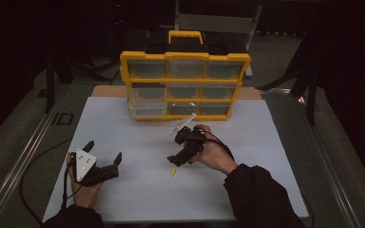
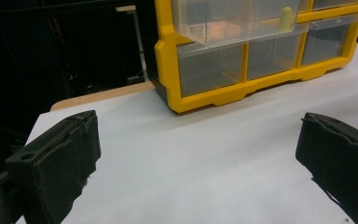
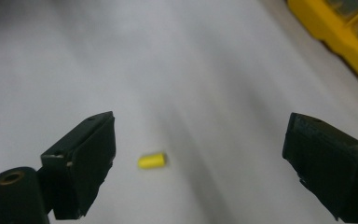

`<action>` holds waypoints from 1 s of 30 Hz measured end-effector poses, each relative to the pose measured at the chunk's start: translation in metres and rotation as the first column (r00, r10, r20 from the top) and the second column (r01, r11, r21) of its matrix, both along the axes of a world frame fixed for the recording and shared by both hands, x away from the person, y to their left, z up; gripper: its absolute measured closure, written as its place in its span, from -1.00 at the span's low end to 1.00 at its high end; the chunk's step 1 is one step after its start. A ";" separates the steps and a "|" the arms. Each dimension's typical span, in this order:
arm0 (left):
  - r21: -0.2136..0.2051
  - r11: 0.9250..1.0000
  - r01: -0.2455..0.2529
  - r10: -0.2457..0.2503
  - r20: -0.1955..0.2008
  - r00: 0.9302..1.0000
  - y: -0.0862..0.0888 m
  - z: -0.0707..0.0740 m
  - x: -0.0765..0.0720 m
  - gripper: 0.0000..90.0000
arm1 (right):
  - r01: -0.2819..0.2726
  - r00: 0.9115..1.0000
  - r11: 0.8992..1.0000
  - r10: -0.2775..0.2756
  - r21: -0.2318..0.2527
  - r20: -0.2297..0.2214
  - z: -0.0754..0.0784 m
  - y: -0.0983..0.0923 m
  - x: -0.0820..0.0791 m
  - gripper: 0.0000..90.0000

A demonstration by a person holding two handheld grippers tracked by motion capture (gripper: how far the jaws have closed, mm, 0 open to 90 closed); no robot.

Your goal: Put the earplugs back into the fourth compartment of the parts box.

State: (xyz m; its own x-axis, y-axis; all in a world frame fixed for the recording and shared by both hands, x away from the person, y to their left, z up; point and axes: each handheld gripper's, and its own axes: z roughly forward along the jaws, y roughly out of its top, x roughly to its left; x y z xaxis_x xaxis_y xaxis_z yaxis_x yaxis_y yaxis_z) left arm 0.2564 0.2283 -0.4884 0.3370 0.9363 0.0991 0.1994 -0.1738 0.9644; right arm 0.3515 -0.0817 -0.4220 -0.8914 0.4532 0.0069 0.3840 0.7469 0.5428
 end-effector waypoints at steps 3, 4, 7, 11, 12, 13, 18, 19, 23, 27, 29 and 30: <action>0.001 1.000 0.000 0.000 0.000 1.000 0.000 0.000 0.000 -0.98 | 0.004 1.000 1.000 -0.004 -0.018 -0.014 -0.006 0.001 -0.001 -0.75; 0.000 1.000 0.000 0.000 0.000 1.000 0.000 0.000 0.000 -0.98 | 0.001 1.000 1.000 -0.002 -0.025 -0.018 -0.008 0.001 -0.001 -0.75; 0.000 1.000 0.000 0.000 0.000 1.000 0.000 0.000 0.000 -0.98 | -0.013 0.999 0.999 0.011 -0.041 -0.032 -0.015 0.002 -0.003 -0.71; -0.001 1.000 0.000 0.000 0.001 1.000 0.000 0.000 0.000 -0.98 | -0.030 0.999 0.999 0.028 -0.045 -0.037 -0.022 0.004 -0.007 -0.65; 0.000 1.000 -0.001 0.001 0.001 1.000 0.000 0.000 0.000 -0.98 | -0.027 0.999 0.999 0.025 -0.046 -0.041 -0.023 0.005 -0.008 -0.64; 0.000 1.000 0.000 0.000 0.001 1.000 0.000 0.000 0.000 -0.98 | -0.031 0.999 0.998 0.028 -0.050 -0.043 -0.025 0.005 -0.008 -0.64; 0.000 1.000 -0.001 0.001 0.001 1.000 0.000 0.000 0.000 -0.98 | -0.033 0.998 0.997 0.030 -0.069 -0.049 -0.033 0.007 -0.009 -0.63; 0.000 1.000 -0.001 0.001 0.001 1.000 0.000 0.000 0.000 -0.98 | -0.032 0.998 0.997 0.028 -0.070 -0.055 -0.034 0.008 -0.010 -0.63; 0.000 1.000 0.000 0.000 0.001 1.000 0.000 0.000 0.000 -0.98 | -0.049 0.998 0.996 0.046 -0.075 -0.048 -0.040 0.008 -0.010 -0.62; 0.001 1.000 0.000 0.000 0.001 1.000 0.000 0.000 0.000 -0.98 | -0.046 0.998 0.996 0.041 -0.081 -0.054 -0.044 0.009 -0.010 -0.61; 0.000 1.000 0.000 0.000 0.001 1.000 0.000 0.000 0.000 -0.98 | -0.038 0.998 0.995 0.033 -0.087 -0.062 -0.046 0.009 -0.010 -0.60; 0.000 1.000 0.000 0.000 0.001 1.000 0.000 0.000 0.000 -0.98 | -0.044 0.998 0.995 0.039 -0.091 -0.058 -0.047 0.009 -0.010 -0.60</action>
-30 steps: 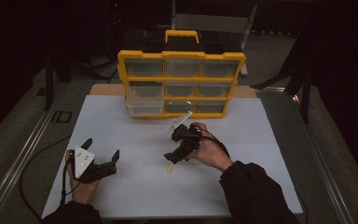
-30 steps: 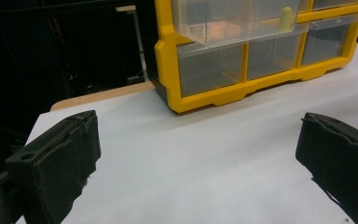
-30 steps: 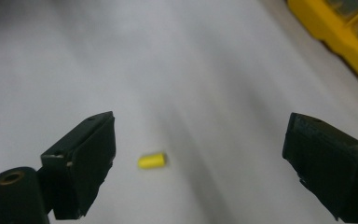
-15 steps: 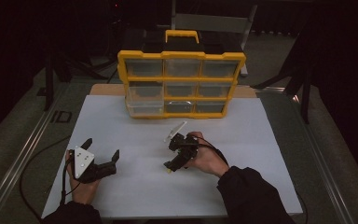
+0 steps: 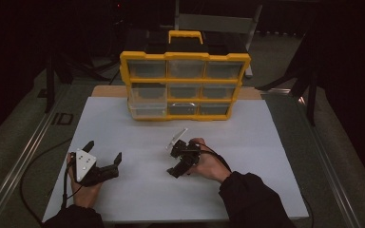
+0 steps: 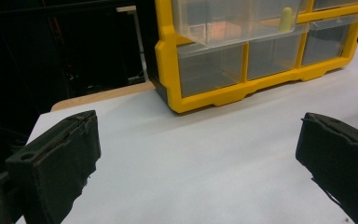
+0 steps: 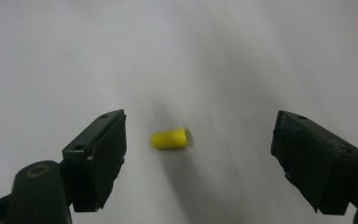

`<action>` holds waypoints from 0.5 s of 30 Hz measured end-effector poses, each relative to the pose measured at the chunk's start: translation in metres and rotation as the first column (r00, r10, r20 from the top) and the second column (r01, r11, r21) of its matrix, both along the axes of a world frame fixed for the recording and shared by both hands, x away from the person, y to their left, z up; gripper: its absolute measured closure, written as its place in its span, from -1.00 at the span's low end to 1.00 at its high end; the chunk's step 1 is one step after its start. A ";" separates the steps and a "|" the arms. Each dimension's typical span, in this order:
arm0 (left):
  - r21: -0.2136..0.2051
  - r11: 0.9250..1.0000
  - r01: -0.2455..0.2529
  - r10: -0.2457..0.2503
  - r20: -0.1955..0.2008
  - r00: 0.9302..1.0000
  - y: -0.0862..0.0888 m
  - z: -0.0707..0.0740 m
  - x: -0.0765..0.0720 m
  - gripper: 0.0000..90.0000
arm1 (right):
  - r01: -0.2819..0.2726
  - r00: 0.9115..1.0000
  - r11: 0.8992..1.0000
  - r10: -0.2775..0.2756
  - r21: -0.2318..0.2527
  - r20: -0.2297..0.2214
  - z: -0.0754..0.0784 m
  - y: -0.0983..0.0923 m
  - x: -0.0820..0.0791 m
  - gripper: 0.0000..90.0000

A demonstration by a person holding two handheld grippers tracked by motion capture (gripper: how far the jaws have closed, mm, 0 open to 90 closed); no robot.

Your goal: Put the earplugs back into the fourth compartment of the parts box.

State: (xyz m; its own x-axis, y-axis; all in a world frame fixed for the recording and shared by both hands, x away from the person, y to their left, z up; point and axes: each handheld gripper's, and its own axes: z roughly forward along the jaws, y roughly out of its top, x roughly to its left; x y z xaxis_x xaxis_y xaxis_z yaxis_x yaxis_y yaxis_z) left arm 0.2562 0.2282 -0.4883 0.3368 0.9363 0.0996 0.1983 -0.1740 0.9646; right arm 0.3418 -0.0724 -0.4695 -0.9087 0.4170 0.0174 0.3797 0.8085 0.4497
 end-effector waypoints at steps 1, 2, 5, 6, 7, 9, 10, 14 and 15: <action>0.000 1.000 0.000 0.000 0.000 1.000 0.000 0.000 0.000 -0.98 | -0.001 1.000 1.000 0.001 -0.002 0.004 -0.001 0.000 0.000 -0.60; 0.001 1.000 0.000 0.000 0.000 1.000 0.000 0.000 0.000 -0.98 | 0.004 1.000 1.000 -0.004 -0.006 0.003 -0.003 0.000 0.000 -0.60; 0.000 1.000 0.000 0.000 0.000 1.000 0.000 0.000 0.000 -0.98 | 0.015 1.000 1.000 -0.015 -0.012 -0.013 -0.008 0.001 0.000 -0.56; -0.001 1.000 -0.001 0.001 0.000 1.000 0.000 0.000 0.000 -0.98 | -0.002 1.000 1.000 0.002 -0.017 -0.004 -0.010 0.001 0.001 -0.54; 0.000 1.000 -0.001 0.001 0.000 1.000 0.000 0.000 0.000 -0.98 | 0.003 1.000 1.000 -0.004 -0.019 -0.013 -0.010 0.002 0.000 -0.53; 0.001 1.000 0.000 0.000 0.000 1.000 0.000 0.000 0.000 -0.98 | 0.000 1.000 1.000 0.000 -0.020 -0.013 -0.012 0.002 0.000 -0.50; 0.001 1.000 0.000 0.000 0.000 1.000 0.000 0.000 0.000 -0.98 | -0.005 1.000 1.000 0.005 -0.022 -0.011 -0.012 0.002 0.000 -0.48; 0.000 1.000 0.000 0.000 0.000 1.000 0.000 0.000 0.000 -0.98 | -0.002 1.000 1.000 0.002 -0.019 -0.014 -0.013 0.002 -0.001 -0.36; 0.001 1.000 0.000 0.000 0.000 1.000 0.000 0.000 0.000 -0.98 | 0.005 1.000 1.000 -0.006 -0.021 -0.022 -0.013 0.002 -0.001 -0.29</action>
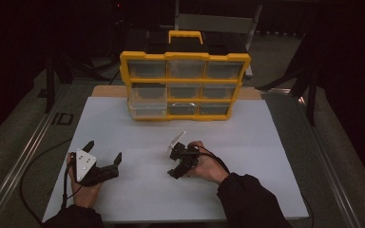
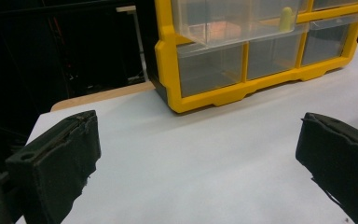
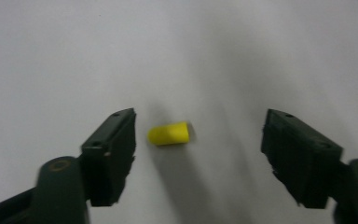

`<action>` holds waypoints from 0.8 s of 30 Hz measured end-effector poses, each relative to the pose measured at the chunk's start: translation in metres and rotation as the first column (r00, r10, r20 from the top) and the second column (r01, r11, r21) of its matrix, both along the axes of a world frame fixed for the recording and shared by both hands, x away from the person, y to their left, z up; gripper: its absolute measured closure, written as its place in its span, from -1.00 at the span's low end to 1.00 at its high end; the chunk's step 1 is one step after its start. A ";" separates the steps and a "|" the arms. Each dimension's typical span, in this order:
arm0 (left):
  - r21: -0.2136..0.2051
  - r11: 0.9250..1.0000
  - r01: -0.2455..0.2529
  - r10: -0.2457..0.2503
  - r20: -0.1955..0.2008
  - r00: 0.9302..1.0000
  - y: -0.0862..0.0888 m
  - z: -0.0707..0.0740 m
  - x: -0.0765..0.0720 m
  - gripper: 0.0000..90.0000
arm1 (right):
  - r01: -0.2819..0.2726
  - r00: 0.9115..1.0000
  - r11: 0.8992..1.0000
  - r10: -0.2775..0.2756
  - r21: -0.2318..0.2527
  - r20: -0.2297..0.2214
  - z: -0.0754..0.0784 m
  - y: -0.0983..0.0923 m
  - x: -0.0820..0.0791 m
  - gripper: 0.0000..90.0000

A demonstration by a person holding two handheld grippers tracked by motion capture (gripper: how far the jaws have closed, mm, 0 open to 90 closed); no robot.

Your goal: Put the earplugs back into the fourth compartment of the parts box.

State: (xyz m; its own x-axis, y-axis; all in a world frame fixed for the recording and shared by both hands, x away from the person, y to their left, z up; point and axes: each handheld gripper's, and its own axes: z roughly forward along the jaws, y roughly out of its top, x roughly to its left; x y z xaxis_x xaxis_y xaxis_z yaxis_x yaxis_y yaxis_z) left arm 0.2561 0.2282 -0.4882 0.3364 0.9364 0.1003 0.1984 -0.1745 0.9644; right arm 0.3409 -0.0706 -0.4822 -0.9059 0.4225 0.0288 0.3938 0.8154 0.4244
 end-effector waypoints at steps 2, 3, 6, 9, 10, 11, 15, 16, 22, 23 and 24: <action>0.000 1.000 0.000 0.000 0.000 1.000 0.000 0.000 0.000 -0.98 | -0.004 1.000 1.000 0.004 0.000 -0.012 0.000 0.000 0.000 -0.20; 0.000 1.000 0.000 0.000 0.000 1.000 0.000 0.000 0.000 -0.98 | -0.007 1.000 1.000 0.007 0.002 -0.012 -0.001 -0.001 0.001 -0.16; 0.002 1.000 0.002 -0.002 -0.001 1.000 0.000 0.000 0.000 -0.98 | -0.006 1.000 1.000 0.006 -0.005 -0.027 -0.002 -0.001 0.001 -0.04; 0.002 1.000 0.001 -0.001 -0.001 1.000 0.000 0.000 0.000 -0.98 | -0.004 0.999 1.000 0.004 -0.007 -0.043 -0.004 -0.001 0.002 0.07; 0.002 1.000 0.001 -0.001 -0.001 1.000 0.000 0.000 0.000 -0.98 | -0.003 0.999 1.000 0.003 -0.002 -0.048 -0.005 -0.001 0.003 0.09; 0.002 1.000 0.002 -0.002 -0.001 1.000 0.000 0.000 0.000 -0.98 | 0.004 0.999 1.000 -0.004 -0.001 -0.049 -0.006 0.000 0.004 0.12; 0.003 1.000 0.000 0.000 -0.001 1.000 0.000 0.000 0.000 -0.98 | 0.005 0.997 1.000 -0.006 -0.018 -0.071 -0.009 0.003 0.004 0.16; 0.002 1.000 0.000 0.000 0.000 1.000 0.000 0.000 0.000 -0.98 | 0.005 0.997 1.000 -0.007 -0.019 -0.076 -0.009 0.004 0.004 0.17; 0.002 1.000 -0.001 0.001 0.000 1.000 0.000 0.000 0.000 -0.98 | -0.018 0.994 1.000 0.016 -0.024 -0.108 -0.012 0.007 -0.001 0.26; 0.000 1.000 -0.001 0.001 0.000 1.000 0.000 0.000 0.000 -0.98 | -0.028 0.995 0.999 0.025 -0.027 -0.102 -0.012 0.008 -0.002 0.30; 0.001 1.000 -0.001 0.001 0.001 1.000 0.000 0.000 0.000 -0.98 | -0.025 0.995 0.999 0.022 -0.035 -0.099 -0.012 0.009 -0.003 0.36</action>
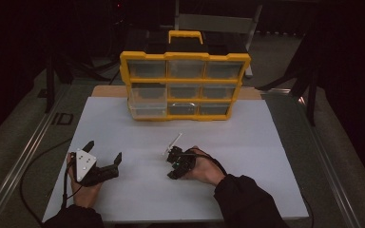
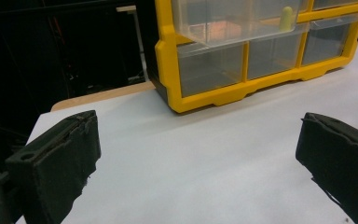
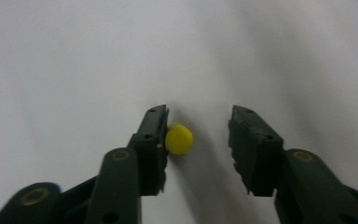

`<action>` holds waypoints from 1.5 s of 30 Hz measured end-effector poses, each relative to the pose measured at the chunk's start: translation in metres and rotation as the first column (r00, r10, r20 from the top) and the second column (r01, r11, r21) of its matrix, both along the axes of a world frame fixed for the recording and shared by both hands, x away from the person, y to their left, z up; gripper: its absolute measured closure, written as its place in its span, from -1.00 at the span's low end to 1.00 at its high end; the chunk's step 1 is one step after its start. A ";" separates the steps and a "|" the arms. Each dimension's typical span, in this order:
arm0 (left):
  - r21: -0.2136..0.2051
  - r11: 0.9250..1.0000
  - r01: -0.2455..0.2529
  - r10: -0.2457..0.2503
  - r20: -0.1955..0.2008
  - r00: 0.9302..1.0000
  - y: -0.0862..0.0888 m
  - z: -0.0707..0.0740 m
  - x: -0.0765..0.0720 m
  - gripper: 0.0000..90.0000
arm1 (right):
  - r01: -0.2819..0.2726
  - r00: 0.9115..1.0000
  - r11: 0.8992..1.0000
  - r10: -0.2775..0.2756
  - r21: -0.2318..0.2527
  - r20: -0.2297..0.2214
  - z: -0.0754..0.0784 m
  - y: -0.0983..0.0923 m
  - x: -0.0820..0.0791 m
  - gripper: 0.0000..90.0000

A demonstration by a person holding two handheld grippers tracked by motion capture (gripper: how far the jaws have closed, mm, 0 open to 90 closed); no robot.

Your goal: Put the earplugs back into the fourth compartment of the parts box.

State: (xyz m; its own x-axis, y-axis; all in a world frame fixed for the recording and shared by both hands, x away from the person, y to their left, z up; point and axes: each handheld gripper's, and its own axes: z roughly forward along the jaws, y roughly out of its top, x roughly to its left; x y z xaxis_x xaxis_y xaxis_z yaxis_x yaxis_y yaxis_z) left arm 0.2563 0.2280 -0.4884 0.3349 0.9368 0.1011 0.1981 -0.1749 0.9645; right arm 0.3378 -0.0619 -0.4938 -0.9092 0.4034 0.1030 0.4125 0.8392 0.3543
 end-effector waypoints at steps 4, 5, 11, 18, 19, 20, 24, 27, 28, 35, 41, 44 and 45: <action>0.000 1.000 0.000 0.000 -0.001 1.000 0.000 0.000 0.000 -0.98 | -0.021 1.000 1.000 0.021 0.000 -0.005 0.001 0.002 -0.003 0.61; 0.000 1.000 0.000 0.000 0.000 1.000 0.000 0.000 0.000 -0.98 | -0.027 1.000 1.000 0.027 0.003 -0.008 0.001 0.002 -0.004 0.67; 0.002 1.000 0.001 -0.001 -0.001 1.000 0.000 0.000 0.000 -0.98 | -0.056 0.998 0.998 0.056 -0.006 -0.004 0.002 0.004 -0.006 0.78; 0.003 1.000 0.001 -0.001 -0.001 1.000 0.000 0.000 0.000 -0.98 | -0.044 0.999 0.999 0.044 -0.001 -0.011 0.003 0.003 -0.006 0.78; 0.003 1.000 0.001 -0.001 0.000 1.000 0.000 0.000 0.000 -0.98 | -0.044 0.999 0.999 0.044 0.006 -0.011 0.004 0.003 -0.005 0.78; 0.003 1.000 0.001 -0.001 -0.001 1.000 0.000 0.000 0.000 -0.98 | -0.047 0.999 0.999 0.047 0.010 -0.006 0.004 0.002 -0.005 0.78; 0.004 1.000 0.002 -0.002 -0.002 1.000 0.000 0.000 0.000 -0.98 | -0.032 0.999 0.999 0.032 0.019 -0.007 0.008 0.000 -0.004 0.78; 0.004 1.000 0.001 -0.001 -0.002 1.000 0.000 0.000 0.000 -0.98 | -0.016 1.000 1.000 0.016 0.020 -0.010 0.012 -0.001 -0.004 0.78; 0.003 1.000 0.002 -0.002 -0.002 1.000 0.000 0.000 0.000 -0.98 | -0.025 1.000 0.999 0.025 0.027 -0.003 0.013 -0.002 -0.003 0.78; 0.004 1.000 0.002 -0.002 -0.002 1.000 0.000 0.000 0.000 -0.98 | -0.007 1.000 0.998 0.007 0.055 -0.003 0.023 -0.004 -0.001 0.78; 0.003 1.000 0.002 -0.002 -0.002 1.000 0.000 0.000 0.000 -0.98 | 0.010 1.000 0.998 -0.009 0.069 -0.005 0.030 -0.006 0.000 0.77; 0.004 1.000 0.002 -0.002 -0.002 1.000 0.000 0.000 0.000 -0.98 | 0.018 1.000 0.996 -0.016 0.085 -0.014 0.033 -0.008 0.001 0.78; 0.004 1.000 0.002 -0.002 -0.002 1.000 0.000 0.000 0.000 -0.98 | 0.025 1.000 0.996 -0.023 0.085 -0.021 0.035 -0.008 0.001 0.77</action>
State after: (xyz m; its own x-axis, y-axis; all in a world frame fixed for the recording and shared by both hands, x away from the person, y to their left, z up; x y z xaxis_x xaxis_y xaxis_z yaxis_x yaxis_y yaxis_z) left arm 0.2565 0.2275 -0.4887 0.3367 0.9358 0.1041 0.1994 -0.1789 0.9634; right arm 0.3389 -0.0700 -0.4590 -0.8967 0.4141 0.1565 0.4401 0.7959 0.4156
